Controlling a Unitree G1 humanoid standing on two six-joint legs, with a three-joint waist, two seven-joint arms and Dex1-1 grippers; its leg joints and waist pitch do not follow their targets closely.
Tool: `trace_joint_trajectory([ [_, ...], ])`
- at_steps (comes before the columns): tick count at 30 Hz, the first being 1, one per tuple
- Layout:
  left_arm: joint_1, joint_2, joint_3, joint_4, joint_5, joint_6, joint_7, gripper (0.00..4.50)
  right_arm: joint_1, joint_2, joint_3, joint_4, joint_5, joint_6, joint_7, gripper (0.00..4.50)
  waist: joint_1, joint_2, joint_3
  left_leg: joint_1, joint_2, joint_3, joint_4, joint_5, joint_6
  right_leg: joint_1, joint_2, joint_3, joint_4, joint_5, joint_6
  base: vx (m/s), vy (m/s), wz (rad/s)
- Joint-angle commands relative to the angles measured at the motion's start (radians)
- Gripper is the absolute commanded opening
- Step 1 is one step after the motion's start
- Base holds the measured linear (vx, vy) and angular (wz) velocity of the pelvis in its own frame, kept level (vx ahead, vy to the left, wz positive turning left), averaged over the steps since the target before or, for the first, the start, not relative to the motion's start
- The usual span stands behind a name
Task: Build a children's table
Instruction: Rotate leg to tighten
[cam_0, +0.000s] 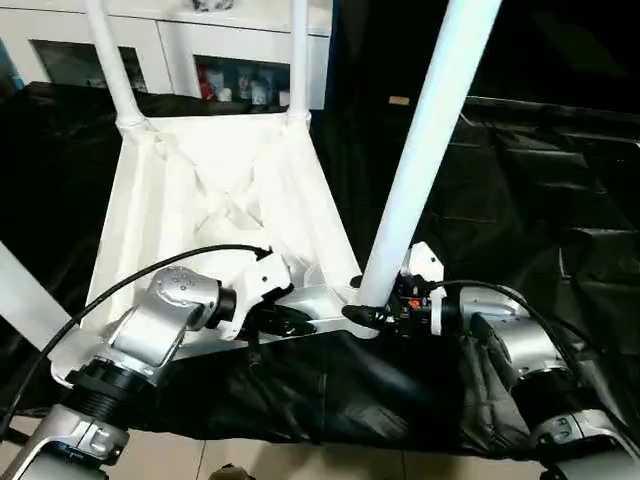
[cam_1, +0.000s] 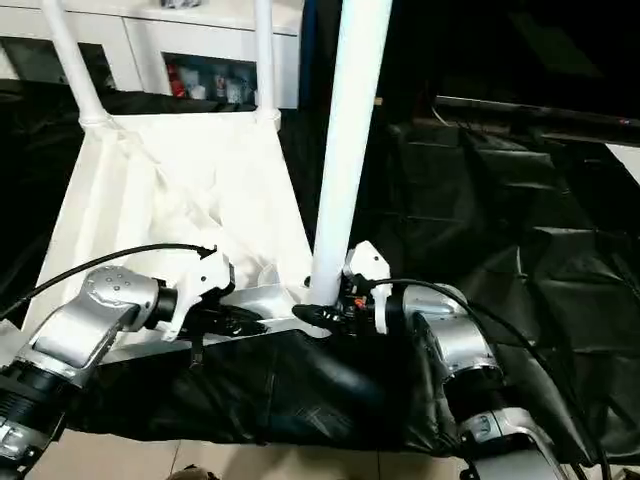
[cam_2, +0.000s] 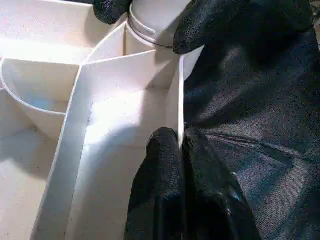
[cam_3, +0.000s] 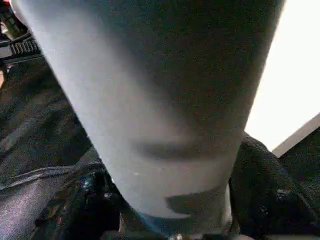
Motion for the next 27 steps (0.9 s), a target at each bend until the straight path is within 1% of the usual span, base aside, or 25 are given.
trace_joint_trajectory([
  [1, 0.007, -0.043, -0.015, 0.055, 0.023, 0.022, 0.092, 0.00, 0.042, 0.014, 0.029, -0.009, -0.012, 0.010, -0.007, 2.49, 0.000, 0.009, -0.045, 0.004, 0.016, 0.006, -0.065, -0.230, 0.034, 0.039, -0.033, 0.028, -0.064, -0.167, -0.234, 0.000, 0.000, 0.00],
  [2, 0.001, -0.055, -0.012, 0.061, 0.024, 0.025, 0.106, 0.00, 0.048, 0.018, 0.026, -0.011, -0.010, 0.011, -0.018, 2.49, 0.001, 0.007, -0.043, 0.006, 0.017, 0.007, -0.065, -0.241, 0.035, 0.037, -0.033, 0.029, -0.066, -0.177, -0.235, 0.000, 0.000, 0.00],
  [3, -0.005, -0.066, -0.010, 0.068, 0.025, 0.026, 0.120, 0.00, 0.053, 0.024, 0.021, -0.010, -0.010, 0.011, -0.034, 2.49, 0.002, 0.006, -0.043, 0.006, 0.016, 0.006, -0.066, -0.248, 0.035, 0.038, -0.033, 0.029, -0.068, -0.190, -0.232, 0.000, 0.000, 0.00],
  [5, -0.017, -0.096, -0.009, 0.081, 0.029, 0.032, 0.152, 0.00, 0.060, 0.042, 0.008, -0.002, -0.010, 0.012, -0.081, 2.49, 0.004, 0.007, -0.043, 0.007, 0.016, 0.005, -0.069, -0.276, 0.027, 0.036, -0.036, 0.030, -0.074, -0.256, -0.212, 0.000, 0.000, 0.00],
  [6, -0.026, -0.119, -0.010, 0.092, 0.033, 0.035, 0.177, 0.00, 0.061, 0.058, -0.002, 0.007, -0.015, 0.011, -0.124, 2.49, 0.004, 0.008, -0.042, 0.007, 0.016, 0.005, -0.070, -0.279, 0.025, 0.035, -0.035, 0.031, -0.076, -0.265, -0.208, 0.000, 0.000, 0.00],
  [7, -0.032, -0.136, -0.012, 0.096, 0.034, 0.039, 0.192, 0.00, 0.058, 0.073, -0.010, 0.022, -0.022, 0.010, -0.170, 2.49, 0.005, 0.007, -0.040, 0.008, 0.016, 0.005, -0.071, -0.294, 0.019, 0.032, -0.036, 0.031, -0.081, -0.295, -0.198, 0.000, 0.000, 0.00],
  [8, -0.038, -0.155, -0.014, 0.101, 0.035, 0.045, 0.207, 0.00, 0.055, 0.090, -0.018, 0.037, -0.030, 0.009, -0.219, 2.49, 0.003, 0.002, -0.040, 0.004, 0.015, 0.002, -0.073, -0.296, 0.014, 0.034, -0.038, 0.031, -0.081, -0.325, -0.185, 0.000, 0.000, 0.00],
  [9, -0.045, -0.180, -0.016, 0.108, 0.037, 0.051, 0.227, 0.00, 0.050, 0.111, -0.028, 0.057, -0.042, 0.009, -0.286, 2.49, 0.001, 0.003, -0.039, 0.002, 0.015, 0.002, -0.074, -0.300, 0.010, 0.034, -0.038, 0.031, -0.083, -0.343, -0.178, 0.000, 0.000, 0.00],
  [10, -0.056, -0.215, -0.018, 0.120, 0.040, 0.059, 0.257, 0.00, 0.040, 0.144, -0.044, 0.089, -0.054, 0.014, -0.381, 2.49, -0.003, 0.004, -0.037, 0.004, 0.013, 0.000, -0.076, -0.319, -0.003, 0.028, -0.039, 0.030, -0.089, -0.404, -0.155, 0.000, 0.000, 0.00],
  [11, -0.067, -0.245, -0.022, 0.131, 0.044, 0.065, 0.279, 0.00, 0.032, 0.174, -0.056, 0.110, -0.060, 0.017, -0.451, 2.49, -0.006, 0.000, -0.036, 0.003, 0.012, 0.000, -0.077, -0.326, -0.008, 0.027, -0.039, 0.030, -0.093, -0.431, -0.146, 0.000, 0.000, 0.00],
  [12, -0.076, -0.270, -0.025, 0.143, 0.049, 0.068, 0.299, 0.00, 0.026, 0.201, -0.066, 0.125, -0.062, 0.020, -0.506, 2.49, -0.009, 0.002, -0.036, 0.006, 0.011, -0.003, -0.078, -0.340, -0.016, 0.025, -0.042, 0.029, -0.098, -0.470, -0.131, 0.000, 0.000, 0.00],
  [13, -0.095, -0.310, -0.035, 0.166, 0.063, 0.072, 0.328, 0.00, 0.007, 0.252, -0.087, 0.157, -0.067, 0.038, -0.628, 2.49, -0.011, 0.001, -0.037, 0.005, 0.011, -0.005, -0.077, -0.348, -0.016, 0.025, -0.043, 0.028, -0.099, -0.486, -0.124, 0.000, 0.000, 0.00],
  [14, -0.095, -0.310, -0.035, 0.166, 0.063, 0.072, 0.328, 0.00, 0.007, 0.252, -0.087, 0.157, -0.067, 0.038, -0.628, 2.49, -0.014, 0.002, -0.035, 0.005, 0.009, -0.007, -0.079, -0.361, -0.019, 0.021, -0.042, 0.027, -0.104, -0.527, -0.106, 0.000, 0.000, 0.00],
  [15, -0.103, -0.328, -0.041, 0.179, 0.070, 0.070, 0.342, 0.00, -0.003, 0.278, -0.093, 0.172, -0.071, 0.037, -0.681, 2.49, -0.014, 0.002, -0.036, 0.006, 0.008, -0.008, -0.079, -0.367, -0.018, 0.021, -0.043, 0.026, -0.106, -0.542, -0.097, 0.000, 0.000, 0.00],
  [16, -0.114, -0.353, -0.050, 0.194, 0.080, 0.070, 0.359, 0.00, -0.019, 0.318, -0.100, 0.190, -0.074, 0.034, -0.750, 2.49, -0.013, 0.010, -0.037, 0.007, 0.009, -0.010, -0.080, -0.374, -0.018, 0.019, -0.044, 0.026, -0.108, -0.539, -0.089, 0.000, 0.000, 0.00],
  [17, -0.114, -0.353, -0.050, 0.194, 0.080, 0.070, 0.359, 0.00, -0.019, 0.318, -0.100, 0.190, -0.074, 0.034, -0.750, 2.49, -0.016, 0.007, -0.037, 0.006, 0.009, -0.010, -0.081, -0.379, -0.019, 0.018, -0.041, 0.025, -0.110, -0.525, -0.084, 0.000, 0.000, 0.00],
  [18, -0.117, -0.364, -0.053, 0.198, 0.084, 0.069, 0.366, 0.00, -0.027, 0.334, -0.098, 0.196, -0.079, 0.034, -0.773, 2.49, -0.016, 0.007, -0.037, 0.005, 0.009, -0.011, -0.083, -0.388, -0.019, 0.019, -0.040, 0.023, -0.109, -0.524, -0.083, 0.000, 0.000, 0.00],
  [20, -0.116, -0.376, -0.061, 0.198, 0.092, 0.063, 0.369, 0.00, -0.039, 0.336, -0.057, 0.204, -0.141, 0.009, -0.812, 2.49, -0.019, 0.008, -0.036, 0.005, 0.008, -0.012, -0.084, -0.418, -0.021, 0.014, -0.039, 0.022, -0.113, -0.539, -0.072, 0.000, 0.000, 0.00],
  [21, -0.115, -0.377, -0.061, 0.197, 0.093, 0.062, 0.370, 0.00, -0.044, 0.334, -0.054, 0.207, -0.149, 0.004, -0.822, 2.49, -0.018, 0.011, -0.037, 0.005, 0.008, -0.012, -0.084, -0.420, -0.022, 0.015, -0.039, 0.022, -0.113, -0.536, -0.072, 0.000, 0.000, 0.00],
  [23, -0.108, -0.375, -0.062, 0.191, 0.094, 0.058, 0.366, 0.00, -0.051, 0.336, -0.085, 0.217, -0.129, -0.016, -0.827, 2.49, -0.021, 0.009, -0.037, 0.004, 0.009, -0.012, -0.085, -0.430, -0.020, 0.014, -0.038, 0.022, -0.113, -0.526, -0.072, 0.000, 0.000, 0.00],
  [24, -0.107, -0.375, -0.062, 0.193, 0.097, 0.055, 0.367, 0.00, -0.054, 0.340, -0.099, 0.224, -0.120, -0.027, -0.830, 2.84, -0.021, 0.011, -0.037, 0.005, 0.009, -0.012, -0.086, -0.438, -0.016, 0.013, -0.038, 0.023, -0.114, -0.520, -0.072, 0.000, 0.000, 0.00],
  [25, -0.096, -0.356, -0.055, 0.190, 0.097, 0.036, 0.356, 0.00, -0.048, 0.321, -0.111, 0.215, -0.113, -0.052, -0.811, 3.05, -0.021, 0.010, -0.036, 0.005, 0.010, -0.012, -0.086, -0.440, -0.015, 0.012, -0.038, 0.023, -0.114, -0.515, -0.073, 0.000, 0.000, 0.00],
  [26, -0.092, -0.342, -0.051, 0.193, 0.099, 0.018, 0.352, 0.00, -0.043, 0.305, -0.115, 0.205, -0.107, -0.056, -0.788, 3.05, -0.020, 0.018, -0.039, 0.006, 0.010, -0.013, -0.086, -0.443, -0.016, 0.014, -0.038, 0.023, -0.112, -0.505, -0.078, 0.000, 0.000, 0.00],
  [27, -0.087, -0.326, -0.046, 0.195, 0.100, 0.002, 0.344, 0.00, -0.037, 0.285, -0.112, 0.192, -0.103, -0.065, -0.754, 3.21, -0.020, 0.013, -0.041, 0.004, 0.011, -0.012, -0.086, -0.432, -0.013, 0.016, -0.037, 0.022, -0.111, -0.475, -0.086, 0.000, 0.000, 0.00],
])
